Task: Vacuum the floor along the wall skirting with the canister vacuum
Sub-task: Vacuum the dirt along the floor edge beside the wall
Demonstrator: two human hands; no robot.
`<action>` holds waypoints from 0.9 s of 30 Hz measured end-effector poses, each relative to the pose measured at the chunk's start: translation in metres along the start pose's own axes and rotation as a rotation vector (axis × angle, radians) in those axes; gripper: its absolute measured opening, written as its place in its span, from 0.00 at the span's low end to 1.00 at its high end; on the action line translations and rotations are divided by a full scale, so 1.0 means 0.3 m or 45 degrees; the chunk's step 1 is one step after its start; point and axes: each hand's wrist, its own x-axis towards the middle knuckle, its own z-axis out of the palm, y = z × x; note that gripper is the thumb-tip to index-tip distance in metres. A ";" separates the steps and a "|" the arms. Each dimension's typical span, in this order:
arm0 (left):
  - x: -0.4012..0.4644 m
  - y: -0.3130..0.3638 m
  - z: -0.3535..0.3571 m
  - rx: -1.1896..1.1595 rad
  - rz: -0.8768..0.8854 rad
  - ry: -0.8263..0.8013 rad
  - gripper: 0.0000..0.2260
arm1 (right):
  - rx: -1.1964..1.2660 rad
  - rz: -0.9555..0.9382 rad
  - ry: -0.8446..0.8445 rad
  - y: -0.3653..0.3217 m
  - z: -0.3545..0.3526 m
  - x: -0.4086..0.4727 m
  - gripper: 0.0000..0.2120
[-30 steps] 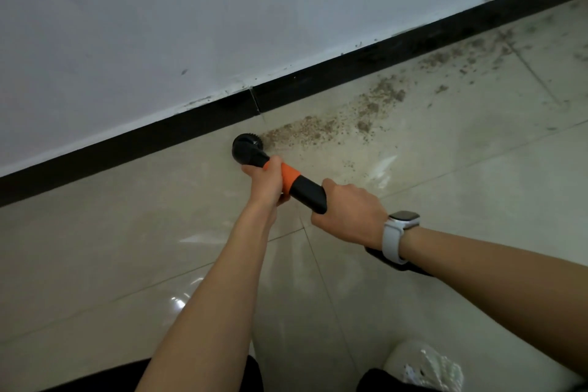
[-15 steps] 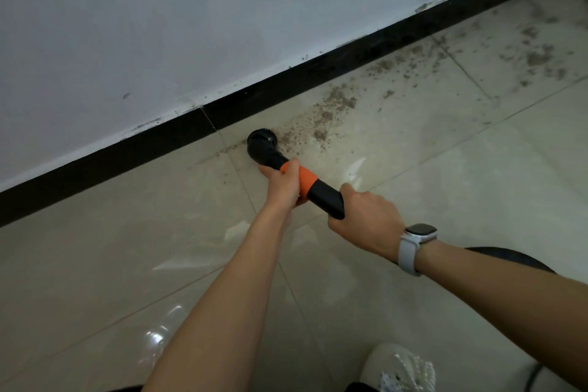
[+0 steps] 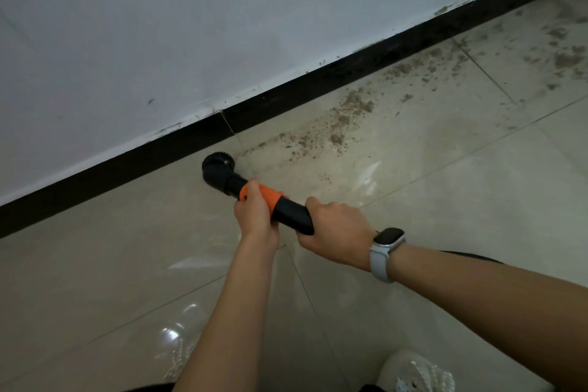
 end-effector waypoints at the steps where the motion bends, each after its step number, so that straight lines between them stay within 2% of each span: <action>1: 0.006 0.006 -0.027 0.005 0.002 0.036 0.05 | 0.013 -0.016 -0.032 -0.021 0.016 0.009 0.13; 4: 0.031 0.013 -0.086 0.026 0.004 0.090 0.07 | 0.035 -0.038 -0.097 -0.060 0.052 0.029 0.12; 9: 0.067 0.021 -0.088 0.083 0.017 0.042 0.06 | 0.075 0.017 -0.072 -0.071 0.071 0.058 0.13; 15: 0.080 0.021 0.007 0.171 -0.026 -0.081 0.06 | 0.147 0.163 0.008 -0.022 0.050 0.058 0.11; 27: 0.046 -0.152 0.260 0.377 -0.115 -0.408 0.16 | 0.121 0.451 0.197 0.217 -0.010 -0.055 0.15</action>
